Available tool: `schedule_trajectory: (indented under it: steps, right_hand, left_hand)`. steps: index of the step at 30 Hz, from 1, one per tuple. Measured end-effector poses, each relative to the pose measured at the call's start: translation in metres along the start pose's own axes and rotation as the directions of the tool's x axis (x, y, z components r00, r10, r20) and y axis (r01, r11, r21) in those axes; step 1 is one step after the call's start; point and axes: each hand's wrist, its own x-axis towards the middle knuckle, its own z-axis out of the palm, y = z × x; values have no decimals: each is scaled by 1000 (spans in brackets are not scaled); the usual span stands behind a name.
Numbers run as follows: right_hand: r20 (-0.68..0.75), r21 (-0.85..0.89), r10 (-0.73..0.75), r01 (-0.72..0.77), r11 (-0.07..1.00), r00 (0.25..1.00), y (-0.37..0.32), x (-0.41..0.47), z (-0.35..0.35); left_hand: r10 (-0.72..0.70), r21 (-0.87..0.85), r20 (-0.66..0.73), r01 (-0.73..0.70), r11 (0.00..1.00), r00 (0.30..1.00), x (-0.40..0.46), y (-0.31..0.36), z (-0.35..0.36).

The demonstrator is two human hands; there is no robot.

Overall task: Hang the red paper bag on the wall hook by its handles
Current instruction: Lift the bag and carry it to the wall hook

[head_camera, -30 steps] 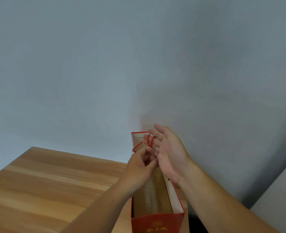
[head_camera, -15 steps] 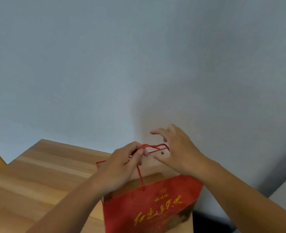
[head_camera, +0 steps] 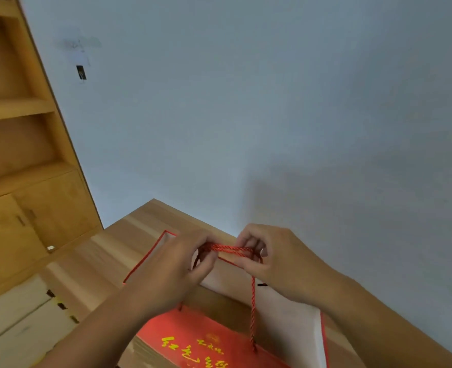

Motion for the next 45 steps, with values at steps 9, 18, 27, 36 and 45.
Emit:
schedule_trajectory:
  steps: [9, 18, 27, 36, 45]
  right_hand:
    - [-186, -151, -115, 87, 985, 976, -90, 117, 136]
    - [-207, -54, -135, 126, 991, 969, -172, 239, 235]
    - [-191, 79, -155, 173, 982, 969, -214, 372, 338]
    - [-150, 140, -200, 221, 965, 968, -233, 521, 435]
    - [-105, 69, -235, 242, 968, 966, -286, 680, 513]
  left_hand:
    - [44, 106, -224, -21, 994, 974, -33, -150, -122]
    - [46, 175, -345, 16, 984, 937, -40, -277, -235]
    - [-52, 235, -471, 182, 955, 881, -27, -405, -311]
    - [-53, 360, -413, 216, 908, 909, -3, -549, -393]
    - [-30, 360, -391, 183, 915, 920, 45, -703, -495]
